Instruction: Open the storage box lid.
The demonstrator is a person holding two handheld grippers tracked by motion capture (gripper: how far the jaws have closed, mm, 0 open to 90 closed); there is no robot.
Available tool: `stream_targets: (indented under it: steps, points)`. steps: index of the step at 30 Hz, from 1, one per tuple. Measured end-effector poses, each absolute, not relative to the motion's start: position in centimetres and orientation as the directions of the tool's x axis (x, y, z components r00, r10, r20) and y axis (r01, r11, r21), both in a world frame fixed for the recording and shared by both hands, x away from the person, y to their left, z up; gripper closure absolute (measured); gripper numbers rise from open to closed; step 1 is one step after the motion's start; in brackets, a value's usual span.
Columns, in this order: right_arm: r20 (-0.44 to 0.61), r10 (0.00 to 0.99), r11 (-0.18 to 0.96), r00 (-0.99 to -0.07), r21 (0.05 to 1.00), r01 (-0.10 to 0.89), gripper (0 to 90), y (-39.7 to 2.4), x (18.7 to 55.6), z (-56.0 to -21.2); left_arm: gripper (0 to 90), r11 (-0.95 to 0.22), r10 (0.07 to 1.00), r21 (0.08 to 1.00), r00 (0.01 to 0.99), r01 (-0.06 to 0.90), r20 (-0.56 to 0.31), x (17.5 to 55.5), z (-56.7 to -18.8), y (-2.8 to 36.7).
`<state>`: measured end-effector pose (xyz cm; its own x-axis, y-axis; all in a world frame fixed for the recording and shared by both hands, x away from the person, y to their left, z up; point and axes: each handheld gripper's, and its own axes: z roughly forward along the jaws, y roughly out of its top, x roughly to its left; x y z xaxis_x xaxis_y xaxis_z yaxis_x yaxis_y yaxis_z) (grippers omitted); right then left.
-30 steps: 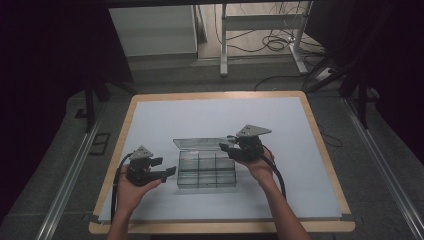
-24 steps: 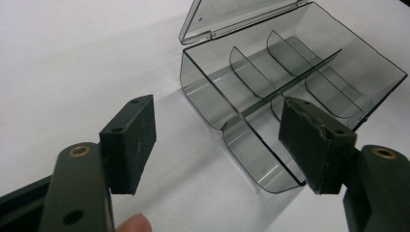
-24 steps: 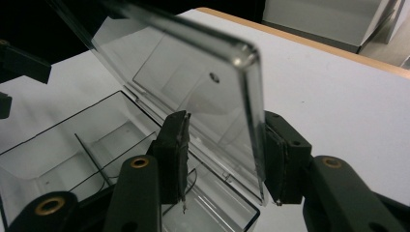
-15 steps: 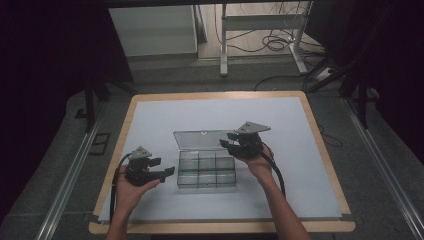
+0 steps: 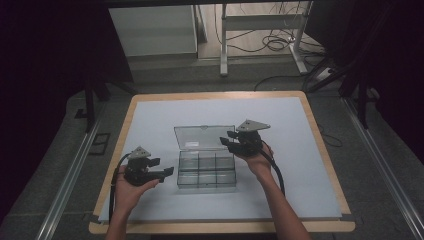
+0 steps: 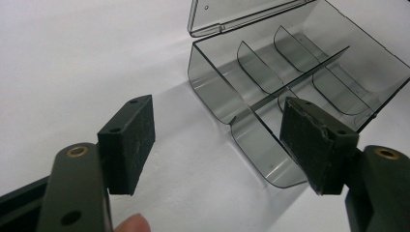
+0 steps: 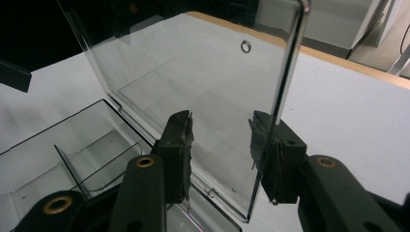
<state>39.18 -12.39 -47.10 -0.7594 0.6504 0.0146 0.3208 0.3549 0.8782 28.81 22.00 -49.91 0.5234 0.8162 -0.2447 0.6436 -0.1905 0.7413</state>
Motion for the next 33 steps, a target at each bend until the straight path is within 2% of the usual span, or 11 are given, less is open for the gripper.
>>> stream_targets:
  steps: [33]
  points:
    - [0.052,0.670,0.331,-0.741,0.872,0.360,57.9,-12.3,40.3,-47.2,28.3,-0.189,0.815,0.731,0.520,0.656,-0.256,29.0,-50.2,22.4]
